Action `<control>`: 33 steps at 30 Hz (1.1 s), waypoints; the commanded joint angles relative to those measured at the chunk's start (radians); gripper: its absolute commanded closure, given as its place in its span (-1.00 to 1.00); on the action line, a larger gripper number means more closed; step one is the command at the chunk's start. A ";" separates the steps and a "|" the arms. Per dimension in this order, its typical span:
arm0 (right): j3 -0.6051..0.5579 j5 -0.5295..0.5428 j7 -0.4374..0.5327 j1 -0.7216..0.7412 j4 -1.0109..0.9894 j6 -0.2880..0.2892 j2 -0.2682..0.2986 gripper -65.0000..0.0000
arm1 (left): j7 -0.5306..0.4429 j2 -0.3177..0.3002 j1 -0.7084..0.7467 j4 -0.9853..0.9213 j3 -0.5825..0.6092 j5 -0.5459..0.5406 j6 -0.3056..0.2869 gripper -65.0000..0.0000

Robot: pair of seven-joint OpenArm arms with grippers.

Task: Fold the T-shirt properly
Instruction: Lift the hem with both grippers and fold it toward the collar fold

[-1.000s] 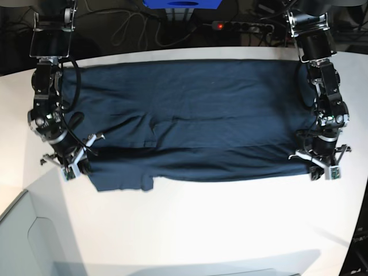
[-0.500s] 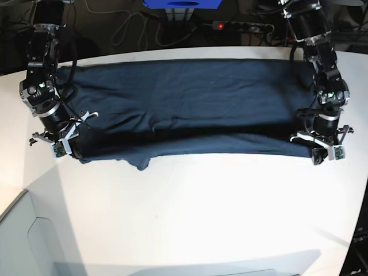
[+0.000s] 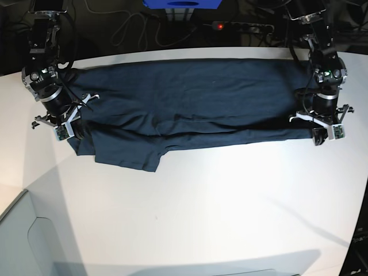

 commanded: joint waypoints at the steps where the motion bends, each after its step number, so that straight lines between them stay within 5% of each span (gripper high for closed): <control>1: 0.002 0.006 0.019 0.010 0.020 0.001 0.011 0.98 | -0.032 -0.012 -0.012 0.015 -0.004 -0.008 0.004 1.00; 5: 0.000 0.006 0.019 -0.007 0.020 0.001 0.009 0.89 | -0.032 -0.012 -0.012 0.012 -0.004 -0.008 0.004 1.00; 15: -0.035 0.005 0.024 -0.013 -0.013 0.001 0.002 -0.46 | -0.032 -0.012 -0.017 0.007 -0.004 -0.008 0.004 1.00; 21: -0.078 0.005 0.024 0.047 -0.095 0.001 0.002 -0.49 | -0.032 -0.012 -0.020 0.007 -0.004 -0.006 0.004 1.00; 25: -0.081 0.005 0.024 0.079 -0.141 0.004 0.005 -0.30 | -0.032 -0.013 -0.021 0.006 -0.004 -0.006 0.004 1.00; 27: -0.081 0.005 0.022 0.093 -0.161 0.041 0.005 0.02 | -0.032 -0.013 -0.021 0.006 -0.004 -0.006 0.004 1.00; 31: -0.075 0.003 0.021 0.105 -0.199 0.173 0.005 0.95 | -0.032 -0.016 -0.021 0.006 -0.004 -0.006 0.004 1.00; 33: -0.078 0.003 0.021 0.102 -0.202 0.176 0.006 0.99 | -0.032 -0.018 -0.021 0.006 -0.004 -0.006 0.004 1.00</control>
